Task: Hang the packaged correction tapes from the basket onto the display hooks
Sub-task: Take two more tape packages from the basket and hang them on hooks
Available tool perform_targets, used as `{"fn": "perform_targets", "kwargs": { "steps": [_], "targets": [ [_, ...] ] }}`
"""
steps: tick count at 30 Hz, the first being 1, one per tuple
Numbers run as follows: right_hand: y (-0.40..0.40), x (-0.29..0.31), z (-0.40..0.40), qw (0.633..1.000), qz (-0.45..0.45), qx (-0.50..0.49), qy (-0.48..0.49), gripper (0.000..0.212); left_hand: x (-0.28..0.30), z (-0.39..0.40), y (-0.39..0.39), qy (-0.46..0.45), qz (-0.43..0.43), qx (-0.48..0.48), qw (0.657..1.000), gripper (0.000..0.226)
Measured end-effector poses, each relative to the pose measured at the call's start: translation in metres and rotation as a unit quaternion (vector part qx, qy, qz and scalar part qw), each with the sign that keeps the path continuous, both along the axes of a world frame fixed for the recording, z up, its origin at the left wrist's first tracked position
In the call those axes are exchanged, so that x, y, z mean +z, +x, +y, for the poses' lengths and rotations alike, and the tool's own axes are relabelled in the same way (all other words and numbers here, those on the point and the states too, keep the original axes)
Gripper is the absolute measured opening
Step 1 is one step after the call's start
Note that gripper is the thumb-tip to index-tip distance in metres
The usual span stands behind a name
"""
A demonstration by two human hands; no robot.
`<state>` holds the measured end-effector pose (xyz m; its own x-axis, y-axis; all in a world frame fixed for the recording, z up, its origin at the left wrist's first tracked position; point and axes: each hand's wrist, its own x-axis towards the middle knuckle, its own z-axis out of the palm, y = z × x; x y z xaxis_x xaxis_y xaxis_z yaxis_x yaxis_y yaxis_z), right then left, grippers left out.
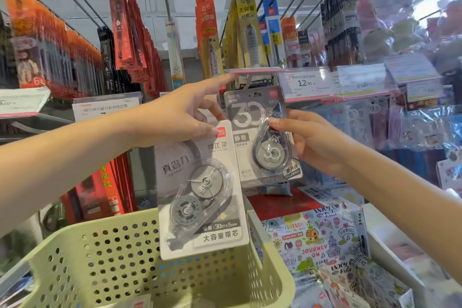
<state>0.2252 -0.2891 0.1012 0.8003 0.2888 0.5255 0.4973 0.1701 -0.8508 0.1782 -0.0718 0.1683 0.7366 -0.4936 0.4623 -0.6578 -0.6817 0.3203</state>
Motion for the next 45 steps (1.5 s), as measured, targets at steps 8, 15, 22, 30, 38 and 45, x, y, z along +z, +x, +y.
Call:
{"fn": "perform_targets", "kwargs": {
  "steps": [8,15,22,30,38,45],
  "targets": [
    [0.008,-0.002,0.006,1.0,0.012,-0.001,-0.022,0.059,0.001,0.001,-0.001,0.013,-0.013,0.012,1.0,0.089],
    [0.025,-0.003,0.011,1.0,0.016,0.013,-0.016,0.014,0.0,0.003,0.003,0.006,-0.005,0.002,1.0,0.088],
    [0.043,-0.006,0.023,0.999,0.032,-0.02,-0.036,0.044,0.003,0.002,0.007,-0.003,-0.012,-0.014,1.0,0.088],
    [0.063,-0.008,0.033,0.998,0.033,-0.05,-0.018,0.067,0.006,0.001,0.008,-0.006,-0.009,-0.013,1.0,0.088],
    [0.091,-0.015,0.032,0.994,0.041,-0.095,-0.025,0.124,0.006,-0.002,0.005,-0.008,0.005,-0.01,1.0,0.089],
    [0.073,-0.013,0.036,0.981,0.037,-0.175,-0.068,0.041,0.002,-0.001,0.006,-0.008,0.004,-0.003,1.0,0.087]
  ]
}}
